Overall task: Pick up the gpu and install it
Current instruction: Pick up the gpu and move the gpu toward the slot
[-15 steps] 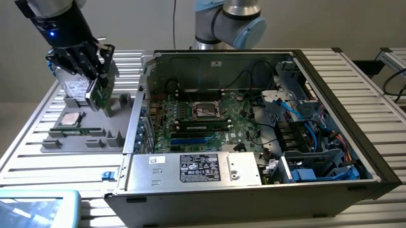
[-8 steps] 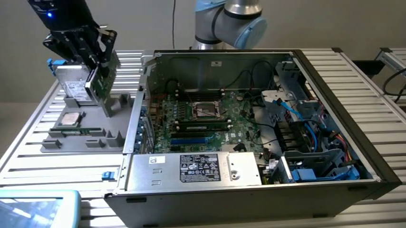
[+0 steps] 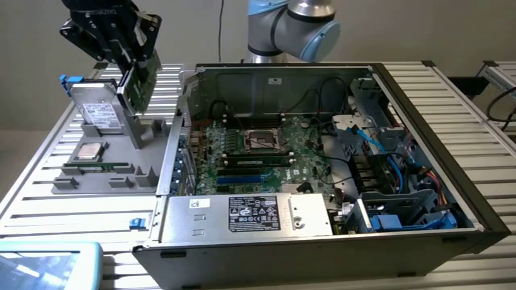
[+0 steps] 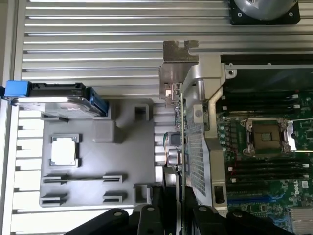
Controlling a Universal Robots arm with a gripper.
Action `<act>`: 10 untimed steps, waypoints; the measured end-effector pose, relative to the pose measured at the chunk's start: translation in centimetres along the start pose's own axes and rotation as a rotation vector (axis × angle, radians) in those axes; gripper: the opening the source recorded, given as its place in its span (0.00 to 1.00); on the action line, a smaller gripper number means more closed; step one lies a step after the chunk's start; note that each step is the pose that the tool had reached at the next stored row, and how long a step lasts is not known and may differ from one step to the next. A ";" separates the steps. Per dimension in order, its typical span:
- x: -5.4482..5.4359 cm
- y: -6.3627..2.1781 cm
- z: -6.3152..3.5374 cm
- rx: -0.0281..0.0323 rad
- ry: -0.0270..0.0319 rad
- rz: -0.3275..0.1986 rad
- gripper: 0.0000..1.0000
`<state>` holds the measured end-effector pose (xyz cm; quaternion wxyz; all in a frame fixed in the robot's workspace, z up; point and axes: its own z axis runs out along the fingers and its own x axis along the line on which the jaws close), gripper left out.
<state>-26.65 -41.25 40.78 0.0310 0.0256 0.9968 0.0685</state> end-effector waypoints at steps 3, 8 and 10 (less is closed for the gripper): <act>-1.3 -0.11 -0.67 0.0000 0.0026 0.000 0.28; -3.3 -0.34 -1.04 0.0004 0.0088 0.001 0.28; -4.2 -0.39 -1.01 -0.0005 0.0089 0.001 0.28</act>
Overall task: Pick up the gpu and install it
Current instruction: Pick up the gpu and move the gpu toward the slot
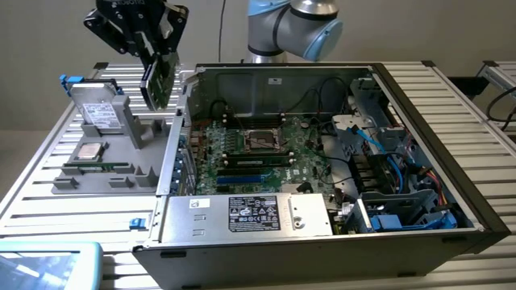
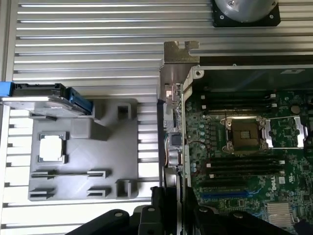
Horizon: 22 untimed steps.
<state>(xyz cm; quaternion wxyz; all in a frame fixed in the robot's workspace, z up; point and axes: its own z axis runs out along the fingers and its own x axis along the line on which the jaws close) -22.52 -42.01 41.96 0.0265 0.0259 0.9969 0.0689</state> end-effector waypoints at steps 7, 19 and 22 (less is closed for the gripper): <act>-3.2 -0.17 0.14 -0.0049 0.0006 0.000 0.28; -8.1 -1.25 1.10 -0.0043 0.0132 0.002 0.28; -9.4 -1.47 1.62 -0.0042 0.0147 0.002 0.28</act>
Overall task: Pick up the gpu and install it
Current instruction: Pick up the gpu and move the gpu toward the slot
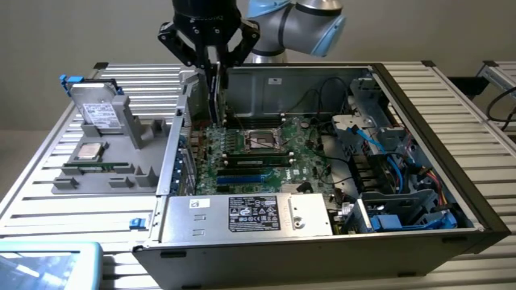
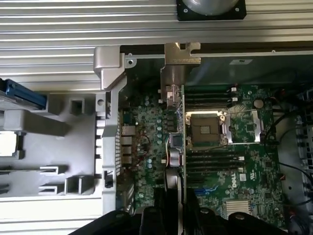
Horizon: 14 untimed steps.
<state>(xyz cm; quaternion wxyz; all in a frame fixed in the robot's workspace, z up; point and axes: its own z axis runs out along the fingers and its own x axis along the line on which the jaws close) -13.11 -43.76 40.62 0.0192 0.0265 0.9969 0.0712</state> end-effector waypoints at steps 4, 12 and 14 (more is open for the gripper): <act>-1.6 -0.10 0.77 0.0000 0.0000 0.000 0.28; -4.1 -0.48 1.95 0.0004 0.0079 0.001 0.28; -4.8 -0.56 2.09 0.0011 0.0128 0.002 0.28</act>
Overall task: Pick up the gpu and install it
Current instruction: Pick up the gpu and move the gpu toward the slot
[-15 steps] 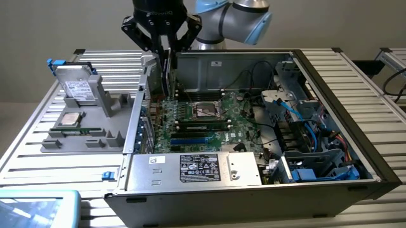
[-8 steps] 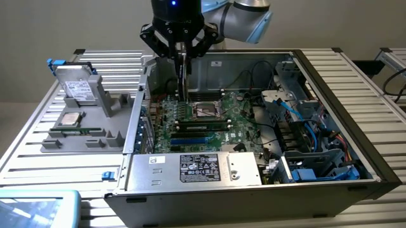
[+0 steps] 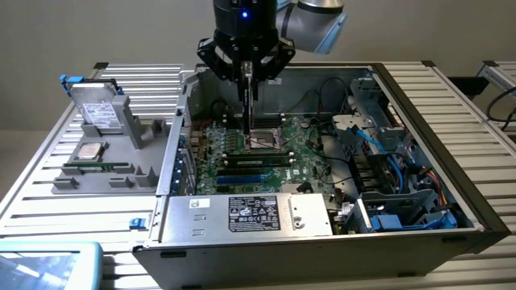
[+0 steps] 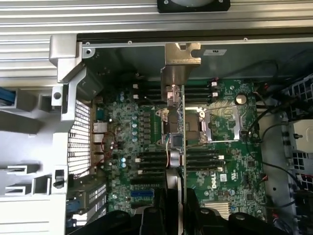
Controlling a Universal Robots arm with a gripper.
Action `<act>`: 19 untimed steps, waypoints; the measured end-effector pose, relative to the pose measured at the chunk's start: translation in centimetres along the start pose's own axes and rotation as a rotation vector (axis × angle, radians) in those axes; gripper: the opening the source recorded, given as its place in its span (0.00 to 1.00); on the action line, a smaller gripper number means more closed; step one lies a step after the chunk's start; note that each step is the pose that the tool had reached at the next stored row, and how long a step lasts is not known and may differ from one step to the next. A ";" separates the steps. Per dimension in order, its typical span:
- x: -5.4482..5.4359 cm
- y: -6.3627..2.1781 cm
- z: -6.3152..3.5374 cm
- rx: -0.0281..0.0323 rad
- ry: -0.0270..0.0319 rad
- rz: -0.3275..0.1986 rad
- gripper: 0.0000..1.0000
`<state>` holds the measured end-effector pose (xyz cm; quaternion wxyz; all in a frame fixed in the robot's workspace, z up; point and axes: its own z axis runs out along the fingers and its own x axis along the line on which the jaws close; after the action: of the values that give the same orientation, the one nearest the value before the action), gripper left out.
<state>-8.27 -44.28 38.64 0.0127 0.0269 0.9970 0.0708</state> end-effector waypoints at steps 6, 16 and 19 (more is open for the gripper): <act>-2.5 0.00 0.42 0.0078 0.0088 0.001 0.28; -3.5 0.01 0.72 0.0211 0.0087 0.001 0.28; -4.2 0.03 0.82 0.0212 0.0089 0.001 0.28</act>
<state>-4.05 -44.37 37.91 0.0079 0.0272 0.9978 0.0604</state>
